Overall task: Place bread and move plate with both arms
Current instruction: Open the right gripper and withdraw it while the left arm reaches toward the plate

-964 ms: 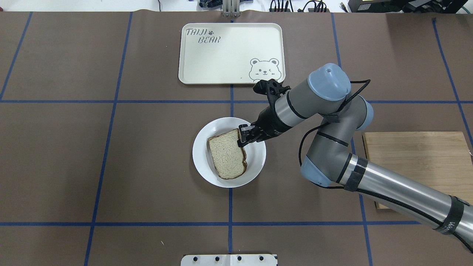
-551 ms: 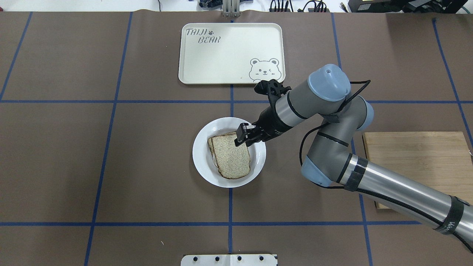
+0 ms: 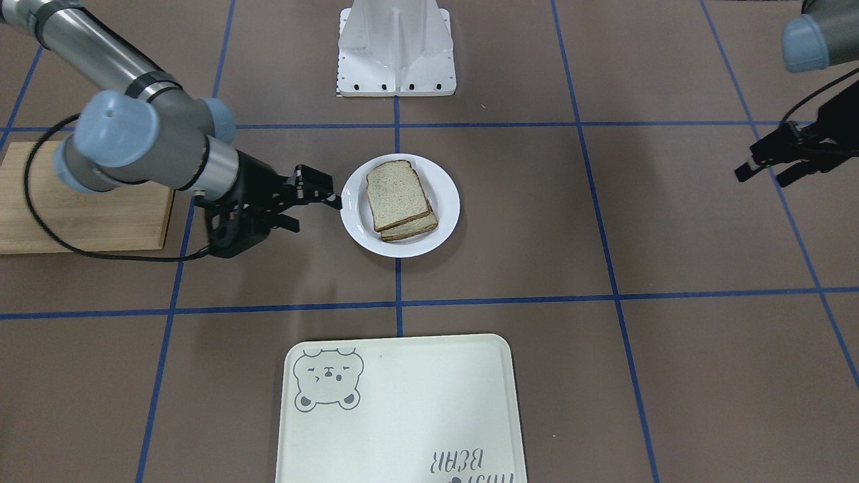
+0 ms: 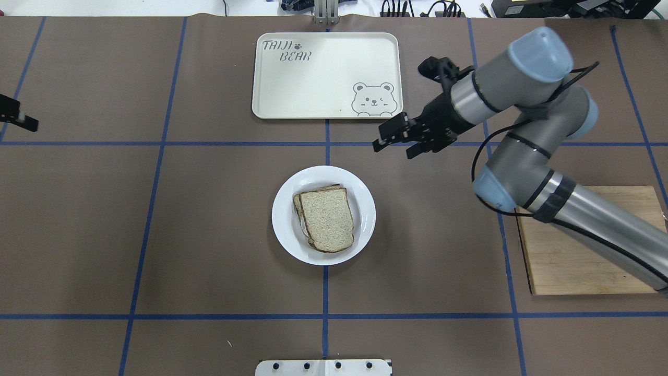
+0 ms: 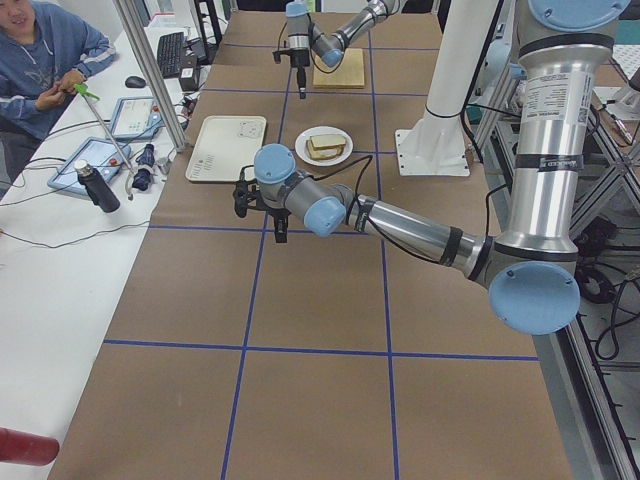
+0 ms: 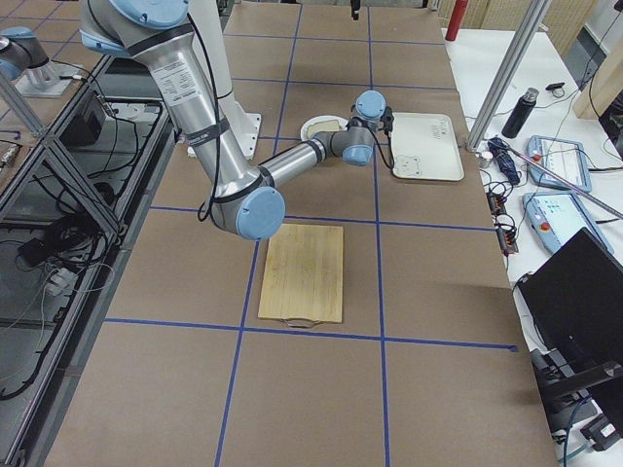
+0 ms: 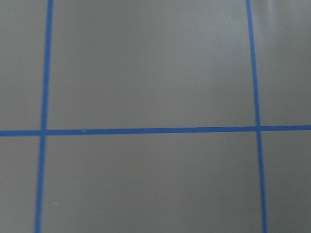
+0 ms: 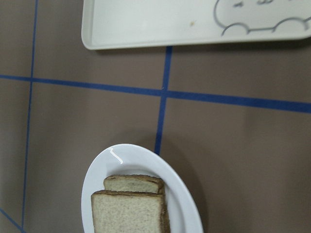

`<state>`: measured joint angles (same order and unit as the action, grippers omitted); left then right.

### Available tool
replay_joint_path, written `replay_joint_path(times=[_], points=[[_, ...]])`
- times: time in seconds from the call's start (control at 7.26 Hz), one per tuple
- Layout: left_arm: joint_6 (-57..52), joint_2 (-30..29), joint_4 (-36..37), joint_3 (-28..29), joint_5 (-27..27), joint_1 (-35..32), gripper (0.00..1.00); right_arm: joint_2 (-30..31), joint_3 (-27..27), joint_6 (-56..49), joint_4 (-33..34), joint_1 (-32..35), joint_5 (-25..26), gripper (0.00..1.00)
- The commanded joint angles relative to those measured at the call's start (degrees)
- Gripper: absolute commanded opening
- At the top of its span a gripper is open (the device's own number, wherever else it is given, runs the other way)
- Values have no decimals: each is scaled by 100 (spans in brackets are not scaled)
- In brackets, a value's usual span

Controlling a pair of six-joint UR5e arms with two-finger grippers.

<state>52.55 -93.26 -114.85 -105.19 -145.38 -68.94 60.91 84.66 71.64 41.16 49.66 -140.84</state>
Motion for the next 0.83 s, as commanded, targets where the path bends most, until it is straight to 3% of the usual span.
replay_joint_path(times=[0.0, 0.14, 0.28, 0.41, 0.69], points=[[2837, -524, -1762, 339, 506, 1429, 98, 525, 102, -184, 6, 736, -338, 100], [3788, -779, -2256, 481, 1425, 2280, 97, 858, 146, -394, 6, 912, -260, 100], [4293, -973, -2514, 517, 1912, 2758, 97, 1236, 138, -962, 50, 1053, -164, 100], [4533, -1036, -2516, 474, 1996, 2842, 97, 1588, 129, -1664, 146, 1159, 20, 100], [4815, -1089, -2577, 456, 3028, 3515, 97, 2194, 138, -2790, 392, 1458, 336, 98]])
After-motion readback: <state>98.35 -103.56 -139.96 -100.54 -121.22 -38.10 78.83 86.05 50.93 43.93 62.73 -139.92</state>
